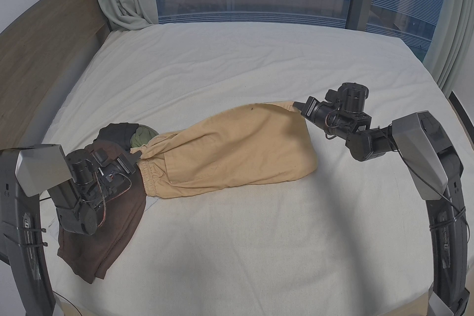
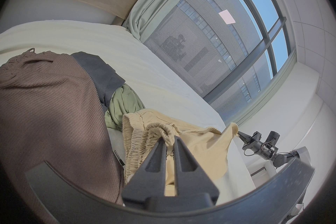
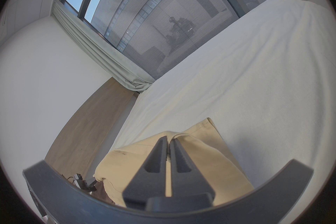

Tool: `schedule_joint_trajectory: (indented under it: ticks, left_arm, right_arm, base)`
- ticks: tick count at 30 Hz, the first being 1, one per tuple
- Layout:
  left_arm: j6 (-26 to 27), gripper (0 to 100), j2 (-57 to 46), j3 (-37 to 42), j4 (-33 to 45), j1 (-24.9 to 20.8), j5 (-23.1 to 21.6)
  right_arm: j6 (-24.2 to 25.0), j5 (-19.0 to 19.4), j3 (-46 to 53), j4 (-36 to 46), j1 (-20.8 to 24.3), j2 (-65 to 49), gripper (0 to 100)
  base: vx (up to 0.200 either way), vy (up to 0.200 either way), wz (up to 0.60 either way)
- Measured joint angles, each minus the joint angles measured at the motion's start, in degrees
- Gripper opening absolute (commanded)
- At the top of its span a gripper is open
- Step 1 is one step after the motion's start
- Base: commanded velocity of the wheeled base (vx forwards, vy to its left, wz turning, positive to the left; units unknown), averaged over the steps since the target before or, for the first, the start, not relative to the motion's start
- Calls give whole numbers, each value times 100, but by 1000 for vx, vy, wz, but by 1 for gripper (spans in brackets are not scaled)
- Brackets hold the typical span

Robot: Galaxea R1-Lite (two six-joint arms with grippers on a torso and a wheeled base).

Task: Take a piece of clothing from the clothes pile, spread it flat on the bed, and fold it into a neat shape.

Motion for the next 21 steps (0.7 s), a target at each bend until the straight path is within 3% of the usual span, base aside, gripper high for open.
schedule_joint_trajectory:
  ticks: [2,3,4,5,15,21]
  left_arm:
    - [-6,0,30,-38,-2,0,6]
    - [-9,0,44,-52,-2,0,6]
    - [-6,0,60,-74,0,0,9]
    - [-1,100,71,-105,2,0,12]
    - [16,100,101,-293,-4,2,15]
    - [-26,100,-149,-160,-6,-18,-21]
  right_arm:
    - [2,2,-85,-2,-6,59,0]
    - [2,5,-116,-4,-9,88,100]
    - [2,10,-144,-4,-9,110,100]
    - [2,11,-168,-13,-9,129,100]
    - [11,-135,-734,-50,-41,394,100]
    - [5,-134,-182,-105,-52,107,100]
  base:
    - [0,0,0]
    - [0,0,0]
    - [0,0,0]
    - [0,0,0]
    - [0,0,0]
    - [0,0,0]
